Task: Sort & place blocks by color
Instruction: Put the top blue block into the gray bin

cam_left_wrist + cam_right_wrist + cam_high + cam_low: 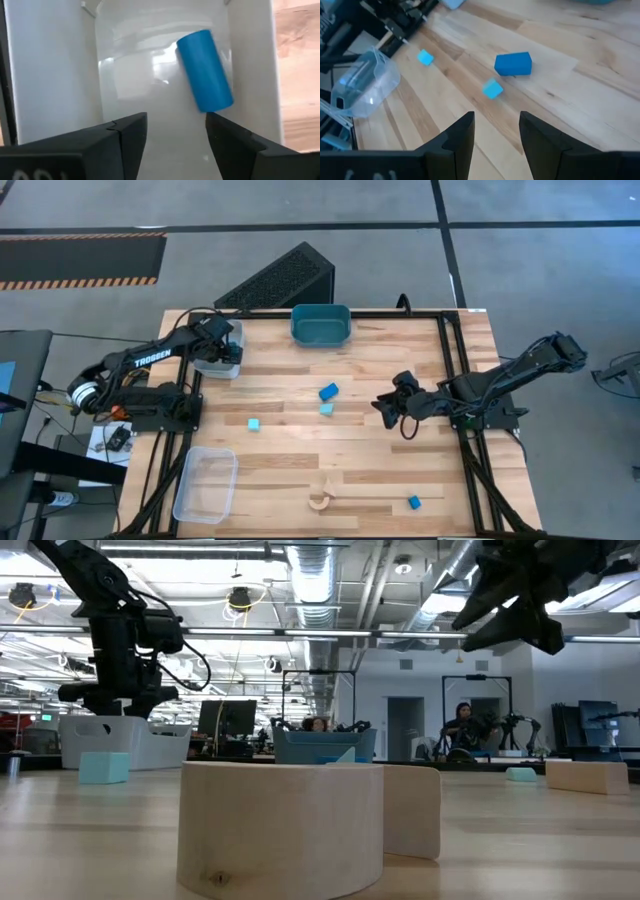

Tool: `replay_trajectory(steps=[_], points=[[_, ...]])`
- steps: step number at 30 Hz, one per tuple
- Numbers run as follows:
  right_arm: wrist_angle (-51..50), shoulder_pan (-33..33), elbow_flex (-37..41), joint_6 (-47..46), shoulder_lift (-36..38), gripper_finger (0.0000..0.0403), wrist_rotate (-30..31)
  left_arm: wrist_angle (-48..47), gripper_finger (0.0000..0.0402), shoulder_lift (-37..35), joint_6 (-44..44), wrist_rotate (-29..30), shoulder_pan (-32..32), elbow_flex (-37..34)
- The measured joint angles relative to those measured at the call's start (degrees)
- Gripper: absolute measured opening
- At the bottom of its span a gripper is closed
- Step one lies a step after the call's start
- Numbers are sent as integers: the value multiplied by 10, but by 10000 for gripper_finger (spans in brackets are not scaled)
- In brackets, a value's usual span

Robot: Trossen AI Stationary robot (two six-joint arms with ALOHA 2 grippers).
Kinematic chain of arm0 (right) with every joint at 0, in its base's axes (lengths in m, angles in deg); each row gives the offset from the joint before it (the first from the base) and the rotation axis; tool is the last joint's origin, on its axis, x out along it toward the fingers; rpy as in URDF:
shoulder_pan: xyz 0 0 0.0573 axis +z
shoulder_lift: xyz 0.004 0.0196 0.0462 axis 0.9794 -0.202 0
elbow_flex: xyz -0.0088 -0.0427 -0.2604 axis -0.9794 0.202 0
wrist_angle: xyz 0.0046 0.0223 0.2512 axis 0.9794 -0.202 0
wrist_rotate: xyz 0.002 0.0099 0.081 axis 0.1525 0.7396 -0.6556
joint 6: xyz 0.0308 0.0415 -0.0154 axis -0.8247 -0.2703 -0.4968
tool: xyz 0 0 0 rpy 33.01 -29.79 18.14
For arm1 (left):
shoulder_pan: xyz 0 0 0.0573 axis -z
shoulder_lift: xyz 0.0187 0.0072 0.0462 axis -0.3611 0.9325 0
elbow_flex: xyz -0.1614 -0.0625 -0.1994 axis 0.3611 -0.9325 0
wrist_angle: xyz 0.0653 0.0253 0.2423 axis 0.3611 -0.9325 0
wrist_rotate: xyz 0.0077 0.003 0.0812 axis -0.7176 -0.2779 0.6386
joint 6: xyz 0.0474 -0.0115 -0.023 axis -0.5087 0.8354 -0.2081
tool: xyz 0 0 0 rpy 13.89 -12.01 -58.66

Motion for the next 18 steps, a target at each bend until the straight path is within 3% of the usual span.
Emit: replay_trajectory(steps=[9,18], points=[[-48,0,-1,1,14,177,-15,13,196,-58,8,18,27,36],[-94,-10,0,2,10,177,-15,209,197,-107,-8,19,107,39]])
